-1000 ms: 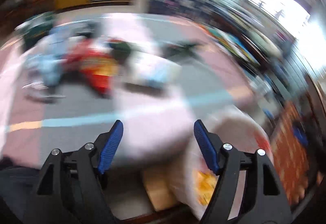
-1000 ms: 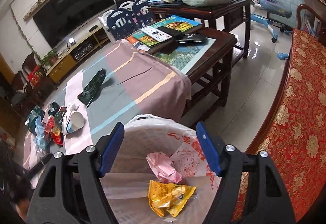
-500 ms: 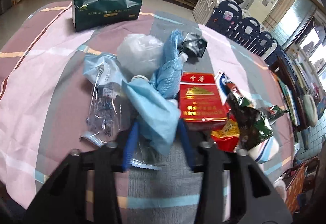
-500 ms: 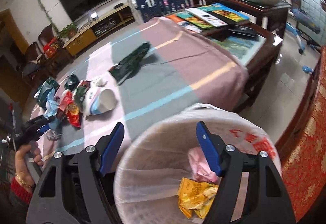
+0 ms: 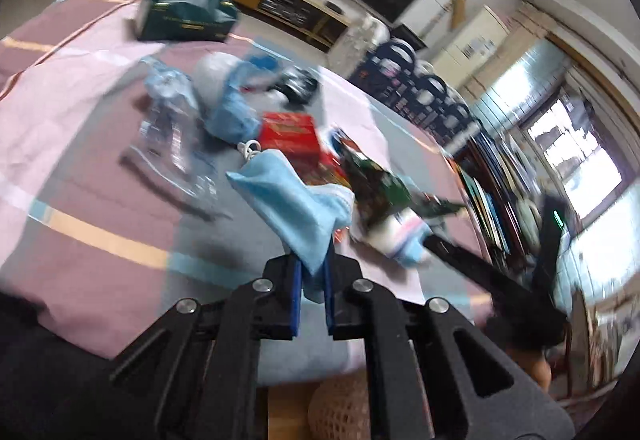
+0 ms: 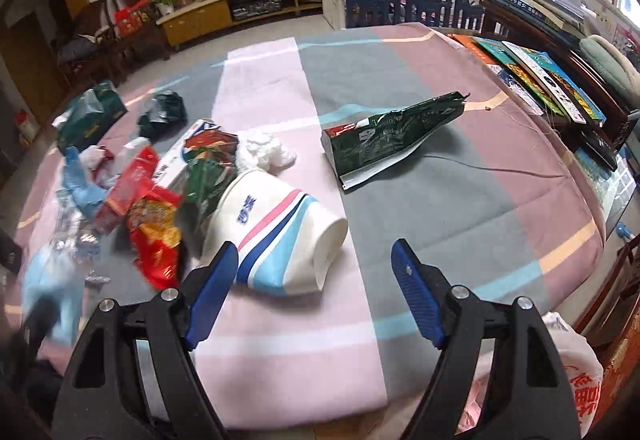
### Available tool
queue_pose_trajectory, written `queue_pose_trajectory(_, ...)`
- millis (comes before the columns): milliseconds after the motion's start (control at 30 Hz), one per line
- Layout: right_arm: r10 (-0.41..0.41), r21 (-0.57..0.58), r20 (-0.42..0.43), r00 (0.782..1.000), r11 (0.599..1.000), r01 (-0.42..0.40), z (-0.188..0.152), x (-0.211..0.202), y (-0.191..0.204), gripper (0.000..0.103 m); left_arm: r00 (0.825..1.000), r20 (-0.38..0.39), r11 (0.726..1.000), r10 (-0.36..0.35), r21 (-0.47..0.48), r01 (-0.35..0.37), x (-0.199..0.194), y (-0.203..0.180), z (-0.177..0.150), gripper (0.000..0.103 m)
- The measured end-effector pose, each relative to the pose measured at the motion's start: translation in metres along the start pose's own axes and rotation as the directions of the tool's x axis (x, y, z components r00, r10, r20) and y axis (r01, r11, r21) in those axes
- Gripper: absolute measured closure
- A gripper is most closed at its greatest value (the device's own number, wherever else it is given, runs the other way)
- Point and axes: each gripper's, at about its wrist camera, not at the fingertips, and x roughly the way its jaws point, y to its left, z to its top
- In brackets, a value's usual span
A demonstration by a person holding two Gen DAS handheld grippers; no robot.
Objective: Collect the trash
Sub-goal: 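Grasp the blue mask with the left tool while the right tool grasps the white paper cup, then carry the white paper cup and blue mask to the wastebasket and release them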
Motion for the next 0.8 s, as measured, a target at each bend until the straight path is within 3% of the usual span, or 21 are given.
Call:
queue_pose_trajectory(67, 0.015, 0.036, -0.002, 1.000, 0.999, -0.015, 0.002, 0.003, -0.004, 0.062, 0.999, -0.028, 0.999, -0.023, 0.042, 0.024, 0.001, -0.012, -0.010, 0.093)
queue_pose_trajectory(100, 0.022, 0.058, -0.012, 1.000, 0.998, -0.021, 0.001, 0.003, -0.008, 0.068, 0.999, -0.040, 0.998, -0.025, 0.053, 0.027, 0.003, -0.015, -0.012, 0.093)
queue_pose_trajectory(167, 0.053, 0.071, -0.016, 0.998, 0.996, -0.052, -0.004, 0.000, -0.011, 0.091, 0.998, -0.056, 0.998, -0.017, 0.052, 0.020, 0.009, -0.015, -0.013, 0.093)
queue_pose_trajectory(267, 0.059, 0.059, 0.000, 0.998, 0.997, -0.059, -0.013, -0.012, -0.016, 0.094, 0.998, -0.069, 1.000, -0.010, 0.012, 0.011, 0.013, -0.008, -0.012, 0.093)
queue_pose_trajectory(400, 0.096, 0.059, 0.007, 0.995, 0.994, -0.096, -0.018, -0.029, -0.031, 0.094, 0.997, -0.076, 1.000, 0.002, 0.026, 0.000, 0.018, -0.010, -0.010, 0.093)
queue_pose_trajectory(600, 0.042, 0.080, 0.027, 0.999, 0.996, -0.044, -0.032, -0.057, -0.053, 0.094, 0.998, -0.066, 0.999, 0.015, 0.044, -0.012, 0.014, -0.012, -0.013, 0.093)
queue_pose_trajectory(800, -0.066, 0.061, 0.059, 0.996, 0.996, 0.062, -0.048, -0.071, -0.047, 0.094, 0.985, -0.039, 0.978, 0.168, 0.136, -0.161, 0.017, -0.026, -0.016, 0.093)
